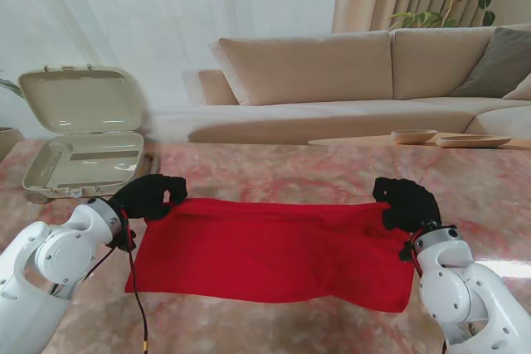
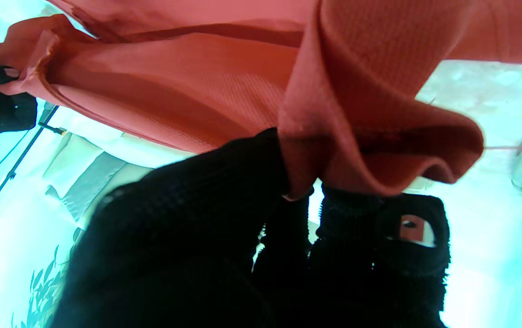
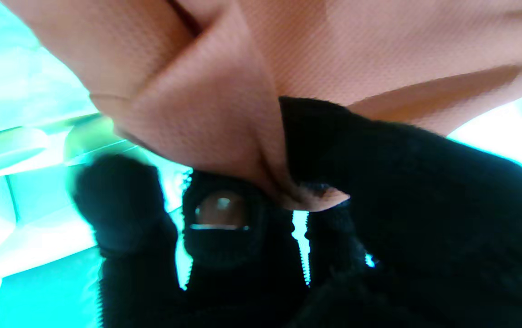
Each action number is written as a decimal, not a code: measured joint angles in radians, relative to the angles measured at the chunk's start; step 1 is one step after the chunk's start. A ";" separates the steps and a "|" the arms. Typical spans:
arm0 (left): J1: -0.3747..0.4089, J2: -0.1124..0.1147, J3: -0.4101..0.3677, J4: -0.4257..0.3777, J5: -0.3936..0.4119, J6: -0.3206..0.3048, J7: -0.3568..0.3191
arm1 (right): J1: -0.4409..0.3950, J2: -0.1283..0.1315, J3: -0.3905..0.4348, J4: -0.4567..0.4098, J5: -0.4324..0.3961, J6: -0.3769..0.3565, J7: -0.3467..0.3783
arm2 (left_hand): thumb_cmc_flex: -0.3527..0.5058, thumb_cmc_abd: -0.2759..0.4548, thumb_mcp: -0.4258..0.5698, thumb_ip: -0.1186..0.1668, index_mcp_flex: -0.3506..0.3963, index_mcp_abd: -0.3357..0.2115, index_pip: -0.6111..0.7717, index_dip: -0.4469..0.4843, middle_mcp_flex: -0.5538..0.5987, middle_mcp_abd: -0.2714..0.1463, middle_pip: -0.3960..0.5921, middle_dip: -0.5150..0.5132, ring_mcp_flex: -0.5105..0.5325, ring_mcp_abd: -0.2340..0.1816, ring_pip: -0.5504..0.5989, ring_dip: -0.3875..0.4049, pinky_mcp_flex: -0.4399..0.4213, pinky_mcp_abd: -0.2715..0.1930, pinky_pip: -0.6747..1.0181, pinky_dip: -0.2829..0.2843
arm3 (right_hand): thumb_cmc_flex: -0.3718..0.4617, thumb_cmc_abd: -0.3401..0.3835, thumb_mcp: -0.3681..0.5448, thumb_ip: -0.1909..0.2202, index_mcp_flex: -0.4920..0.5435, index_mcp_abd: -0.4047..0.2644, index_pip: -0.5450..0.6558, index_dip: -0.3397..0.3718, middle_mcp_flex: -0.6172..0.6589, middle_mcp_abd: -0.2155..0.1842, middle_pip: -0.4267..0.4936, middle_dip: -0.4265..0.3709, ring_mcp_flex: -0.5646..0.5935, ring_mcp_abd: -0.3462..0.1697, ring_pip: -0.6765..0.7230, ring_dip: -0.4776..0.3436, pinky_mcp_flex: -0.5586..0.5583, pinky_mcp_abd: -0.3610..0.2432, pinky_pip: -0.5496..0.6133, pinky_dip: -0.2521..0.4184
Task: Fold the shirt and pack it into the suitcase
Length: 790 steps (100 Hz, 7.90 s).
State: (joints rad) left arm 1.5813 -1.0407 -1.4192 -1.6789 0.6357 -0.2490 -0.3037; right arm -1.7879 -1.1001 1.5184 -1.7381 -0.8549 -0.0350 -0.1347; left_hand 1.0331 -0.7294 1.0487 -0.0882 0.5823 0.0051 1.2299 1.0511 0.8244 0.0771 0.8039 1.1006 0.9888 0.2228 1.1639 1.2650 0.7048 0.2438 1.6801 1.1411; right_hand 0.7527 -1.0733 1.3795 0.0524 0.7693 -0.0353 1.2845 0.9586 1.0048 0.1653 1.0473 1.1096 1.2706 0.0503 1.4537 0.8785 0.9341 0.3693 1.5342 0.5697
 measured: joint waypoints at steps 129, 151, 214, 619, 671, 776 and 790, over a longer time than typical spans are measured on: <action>0.233 0.020 -0.074 -0.101 -0.052 0.000 -0.131 | -0.196 -0.004 0.016 -0.043 -0.020 0.065 -0.012 | 0.000 0.001 -0.042 -0.012 0.000 0.000 -0.001 -0.002 0.000 0.000 0.000 0.001 -0.004 0.001 0.000 0.005 -0.036 0.000 0.000 0.010 | 0.001 -0.063 0.005 -0.057 0.060 -0.025 -0.036 -0.003 0.028 -0.017 0.000 -0.010 0.003 0.002 -0.011 0.000 0.044 -0.158 0.225 0.317; 0.245 0.029 -0.085 -0.107 -0.026 0.000 -0.183 | -0.219 -0.003 0.015 -0.055 -0.016 0.076 0.013 | 0.002 0.044 -0.139 -0.012 -0.020 -0.023 -0.038 -0.015 0.000 -0.004 -0.025 0.029 -0.054 0.008 -0.002 0.015 -0.093 0.000 -0.001 0.022 | 0.002 -0.063 0.005 -0.057 0.060 -0.025 -0.047 -0.003 0.028 -0.017 0.000 -0.019 0.003 0.008 -0.029 0.000 0.016 -0.158 0.226 0.317; 0.247 0.057 -0.097 -0.105 -0.012 0.046 -0.347 | -0.253 0.002 0.013 -0.068 0.011 0.132 0.082 | 0.055 0.143 -0.346 -0.033 -0.032 -0.011 -0.253 -0.385 -0.048 0.033 -0.191 0.067 -0.180 0.025 -0.161 0.020 -0.249 0.001 -0.099 0.042 | 0.037 0.083 -0.231 -0.104 0.039 -0.037 -0.111 -0.213 0.041 -0.005 -0.106 -0.094 -0.023 0.091 -0.239 0.001 -0.070 -0.119 0.196 0.295; 0.252 0.031 -0.095 -0.100 -0.018 0.188 -0.206 | -0.356 -0.019 0.071 -0.148 -0.058 0.341 -0.004 | 0.108 0.543 -1.022 0.024 -0.054 0.138 -0.826 -0.629 -0.241 0.101 -0.208 -0.231 -0.360 0.080 -0.323 -0.106 -0.476 0.039 -0.290 0.033 | -0.226 0.627 -0.758 -0.110 0.015 0.180 -0.820 -0.198 -0.189 0.102 -0.458 -0.433 -0.287 0.218 -0.779 -0.206 -0.401 -0.012 -0.138 0.177; 0.257 0.031 -0.119 -0.103 0.003 0.220 -0.208 | -0.307 0.010 0.056 -0.179 -0.216 0.503 0.235 | 0.108 0.543 -1.022 0.024 -0.054 0.138 -0.826 -0.629 -0.241 0.105 -0.208 -0.254 -0.360 0.083 -0.323 -0.108 -0.476 0.040 -0.290 0.024 | -0.288 0.684 -0.824 -0.107 -0.082 0.293 -0.972 -0.246 -0.419 0.182 -0.527 -0.472 -0.488 0.225 -0.592 -0.097 -0.499 -0.060 -0.076 0.252; 0.253 0.032 -0.100 -0.090 -0.014 0.232 -0.220 | -0.170 0.055 -0.023 -0.085 -0.194 0.632 0.427 | 0.108 0.543 -1.022 0.024 -0.054 0.138 -0.826 -0.620 -0.241 0.106 -0.208 -0.254 -0.360 0.088 -0.323 -0.108 -0.478 0.048 -0.291 0.024 | -0.309 0.661 -0.838 -0.107 -0.069 0.411 -0.930 -0.220 -0.506 0.201 -0.542 -0.406 -0.597 0.243 -0.605 -0.036 -0.573 -0.084 -0.114 0.289; 0.253 0.032 -0.099 -0.089 -0.015 0.232 -0.220 | -0.155 0.062 -0.034 -0.085 -0.158 0.641 0.439 | 0.108 0.543 -1.022 0.024 -0.054 0.138 -0.826 -0.620 -0.241 0.106 -0.208 -0.254 -0.360 0.088 -0.323 -0.108 -0.478 0.048 -0.291 0.024 | -0.239 0.627 -0.827 -0.107 -0.069 0.475 -0.930 -0.222 -0.507 0.202 -0.534 -0.397 -0.609 0.243 -0.606 -0.036 -0.584 -0.084 -0.117 0.289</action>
State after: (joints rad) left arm 1.8339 -1.0082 -1.5186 -1.7682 0.6211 -0.0169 -0.5235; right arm -1.9426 -1.0380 1.4842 -1.8229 -1.0129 0.6059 0.3045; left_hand 1.1407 -0.1862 0.0266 -0.0640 0.5287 0.1429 0.4039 0.4309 0.5834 0.1829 0.5961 0.8466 0.6284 0.3112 0.8408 1.1566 0.2266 0.2920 1.3895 1.1653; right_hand 0.5135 -0.4463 0.5528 -0.0545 0.7005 0.4396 0.3540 0.7363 0.4980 0.3670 0.5134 0.7123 0.6617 0.2932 0.8480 0.8426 0.3505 0.2857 1.4170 0.8590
